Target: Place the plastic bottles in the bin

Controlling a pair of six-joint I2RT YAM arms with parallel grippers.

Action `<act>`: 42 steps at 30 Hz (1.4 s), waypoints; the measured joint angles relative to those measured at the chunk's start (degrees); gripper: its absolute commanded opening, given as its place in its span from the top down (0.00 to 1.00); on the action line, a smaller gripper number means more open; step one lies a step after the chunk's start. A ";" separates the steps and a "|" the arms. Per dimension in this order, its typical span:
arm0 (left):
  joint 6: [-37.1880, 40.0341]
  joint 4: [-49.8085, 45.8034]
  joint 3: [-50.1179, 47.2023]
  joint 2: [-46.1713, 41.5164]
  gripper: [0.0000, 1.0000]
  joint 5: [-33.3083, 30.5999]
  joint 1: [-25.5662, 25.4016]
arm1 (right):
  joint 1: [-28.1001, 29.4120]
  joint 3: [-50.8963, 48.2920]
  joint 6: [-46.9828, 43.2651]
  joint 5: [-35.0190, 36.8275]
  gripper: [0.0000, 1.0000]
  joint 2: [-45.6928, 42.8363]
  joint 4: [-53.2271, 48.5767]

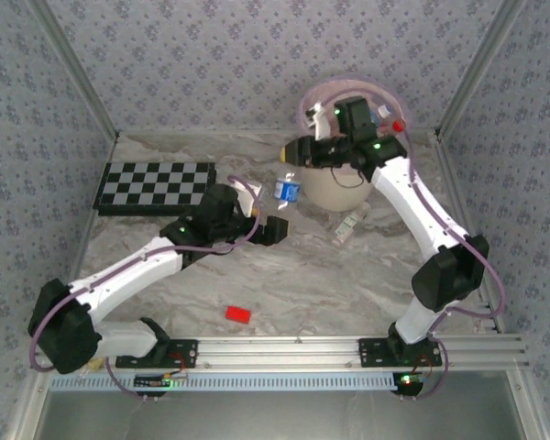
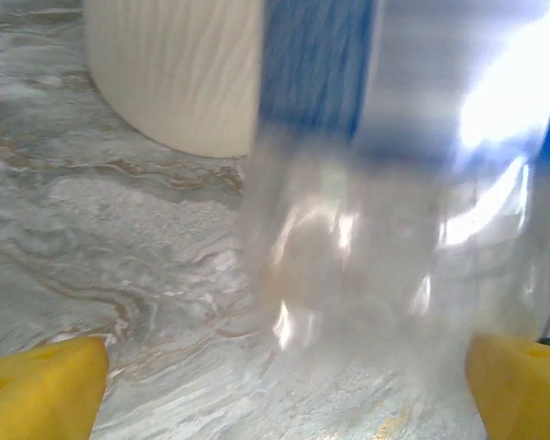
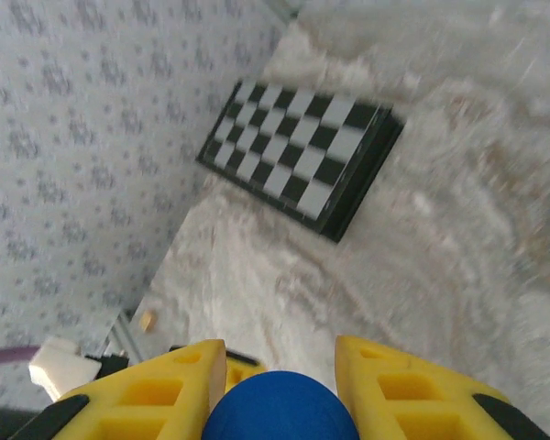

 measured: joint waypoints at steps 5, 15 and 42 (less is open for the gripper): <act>-0.07 -1.70 -0.17 -4.11 0.00 -4.11 0.00 | -6.23 8.98 -1.07 4.02 0.96 -1.90 -0.55; -2.19 -3.61 -5.14 -5.05 0.00 -6.36 -0.13 | -18.82 12.85 1.31 23.61 1.00 -3.32 12.44; -5.62 -5.57 -8.07 -15.02 0.00 -11.13 -0.37 | -14.95 9.33 1.40 41.07 0.56 16.31 24.39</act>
